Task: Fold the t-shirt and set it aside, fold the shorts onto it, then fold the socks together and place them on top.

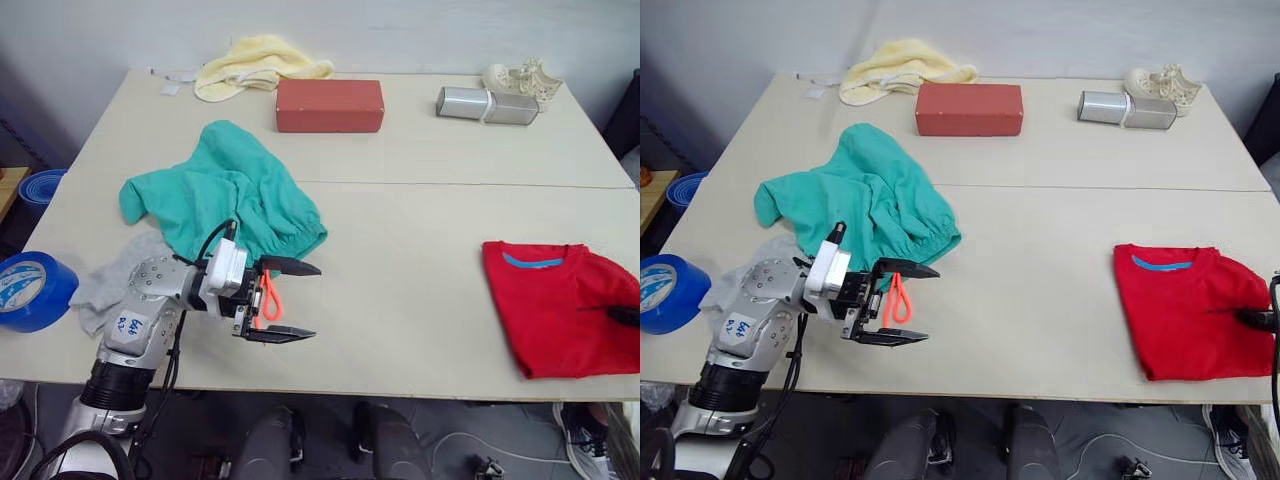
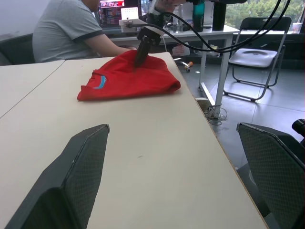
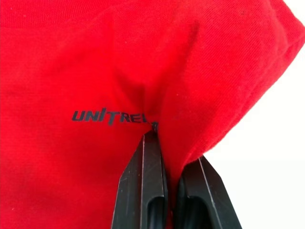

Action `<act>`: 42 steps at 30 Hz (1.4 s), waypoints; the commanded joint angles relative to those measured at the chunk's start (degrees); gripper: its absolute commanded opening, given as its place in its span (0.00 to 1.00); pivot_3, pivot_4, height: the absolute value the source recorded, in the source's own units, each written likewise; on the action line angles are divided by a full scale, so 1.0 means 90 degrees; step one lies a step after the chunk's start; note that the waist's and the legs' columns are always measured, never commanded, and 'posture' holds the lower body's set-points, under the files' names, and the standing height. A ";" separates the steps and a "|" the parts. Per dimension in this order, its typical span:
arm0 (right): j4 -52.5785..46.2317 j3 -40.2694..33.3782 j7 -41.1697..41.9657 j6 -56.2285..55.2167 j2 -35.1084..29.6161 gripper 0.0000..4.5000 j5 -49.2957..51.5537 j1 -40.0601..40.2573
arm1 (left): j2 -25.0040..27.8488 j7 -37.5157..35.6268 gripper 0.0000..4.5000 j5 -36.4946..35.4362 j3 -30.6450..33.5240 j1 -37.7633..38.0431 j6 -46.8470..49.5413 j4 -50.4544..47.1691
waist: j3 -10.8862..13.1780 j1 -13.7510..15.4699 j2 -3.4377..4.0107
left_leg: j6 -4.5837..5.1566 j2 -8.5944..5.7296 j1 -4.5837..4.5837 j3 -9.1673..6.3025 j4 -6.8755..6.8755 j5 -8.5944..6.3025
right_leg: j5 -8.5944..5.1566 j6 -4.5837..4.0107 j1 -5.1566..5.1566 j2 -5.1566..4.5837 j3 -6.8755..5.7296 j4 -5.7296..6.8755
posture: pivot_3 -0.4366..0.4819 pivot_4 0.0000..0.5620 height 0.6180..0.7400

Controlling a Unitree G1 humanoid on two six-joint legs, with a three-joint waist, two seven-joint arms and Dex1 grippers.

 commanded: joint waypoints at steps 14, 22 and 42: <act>0.0469 -0.0703 0.0142 -0.1162 -0.0064 0.40 -0.0479 0.0258 | 0.0090 -0.0336 1.00 0.0103 0.0034 -0.0106 -0.0377 0.0299 | 0.0003 -0.0046 0.0021 | -0.0013 0.0000 0.0004 -0.0006 0.0001 0.0001 | -0.0001 -0.0002 0.0002 -0.0005 -0.0002 0.0008 | 0.48 0.27 1.00; -0.0119 -0.2309 0.0431 -0.3052 -0.0407 1.00 -0.0425 0.1271 | 0.0054 -0.0261 1.00 0.0185 0.0187 -0.0205 -0.0526 0.0566 | 0.0005 -0.0073 0.0037 | -0.0031 -0.0002 0.0008 -0.0002 -0.0004 -0.0008 | -0.0001 -0.0001 0.0002 -0.0003 0.0001 0.0010 | 0.48 0.27 1.00; -0.5785 -0.0840 0.1214 -0.5965 0.3753 1.00 0.0808 0.2500 | 0.0890 0.1464 1.00 0.0141 0.2317 0.0951 -0.0135 0.0412 | 0.0018 -0.0038 0.0016 | -0.0049 0.0001 0.0029 -0.0005 -0.0013 -0.0011 | -0.0002 -0.0003 0.0013 -0.0003 0.0008 0.0024 | 0.48 0.27 1.00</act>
